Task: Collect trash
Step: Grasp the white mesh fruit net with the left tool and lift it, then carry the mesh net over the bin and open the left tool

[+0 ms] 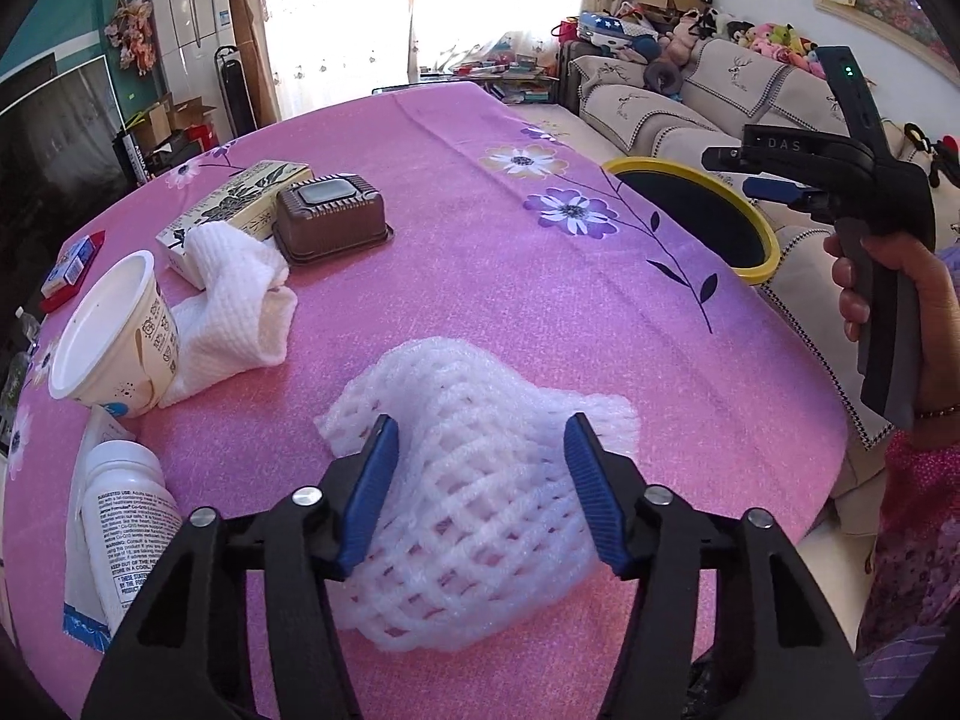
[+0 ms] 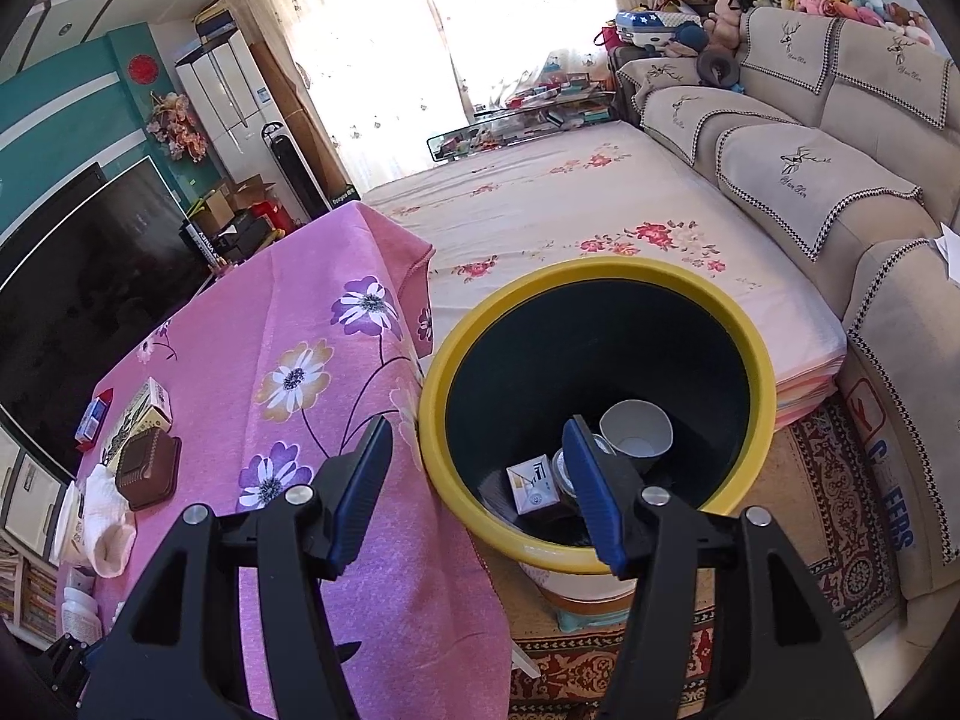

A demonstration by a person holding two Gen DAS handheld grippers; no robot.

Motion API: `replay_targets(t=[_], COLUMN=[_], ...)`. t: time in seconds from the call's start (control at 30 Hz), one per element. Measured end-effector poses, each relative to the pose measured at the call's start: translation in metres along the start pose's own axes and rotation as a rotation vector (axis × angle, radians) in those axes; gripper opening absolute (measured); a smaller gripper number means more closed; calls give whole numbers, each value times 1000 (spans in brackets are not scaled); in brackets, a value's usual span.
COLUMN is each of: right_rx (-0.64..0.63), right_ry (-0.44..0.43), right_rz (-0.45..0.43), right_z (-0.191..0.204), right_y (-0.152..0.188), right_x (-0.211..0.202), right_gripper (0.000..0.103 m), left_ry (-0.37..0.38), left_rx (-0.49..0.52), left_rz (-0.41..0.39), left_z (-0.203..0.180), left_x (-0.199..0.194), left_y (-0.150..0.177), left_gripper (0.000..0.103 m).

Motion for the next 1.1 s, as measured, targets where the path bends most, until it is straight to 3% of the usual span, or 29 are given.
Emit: replay_targets(t=[0.1,0.2,0.57,1.1], right_rx=[-2,-1,54,208], right_ry=[-9,-15,23,100], right_rz=[-3,-15,-65,-136], right_z=[2,2,-34,-130], right_y=[0,-1,-1,4], right_x=[-2,-7,-31,-65], right_gripper=[56,56,56,58], left_ry=[41,69,93,189], left_rx=[7,9,72,188], left_rz=[-7,-18,-73,-160], left_z=[-7,-13,-40,-138], left_x=[-3,-7,-13,12], left_y=[-1,-5,-50,-173], left_gripper=[30,25,24,24])
Point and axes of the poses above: each gripper's, at about its wrist camera, not at the fingertips, and x roughly the way its jaws point, z to its left, y to its underside, the point moved 10 cm from there along x, roughly the way its jaws point, and after that the axes turned 6 degrees about z, right-handed, at the moved point
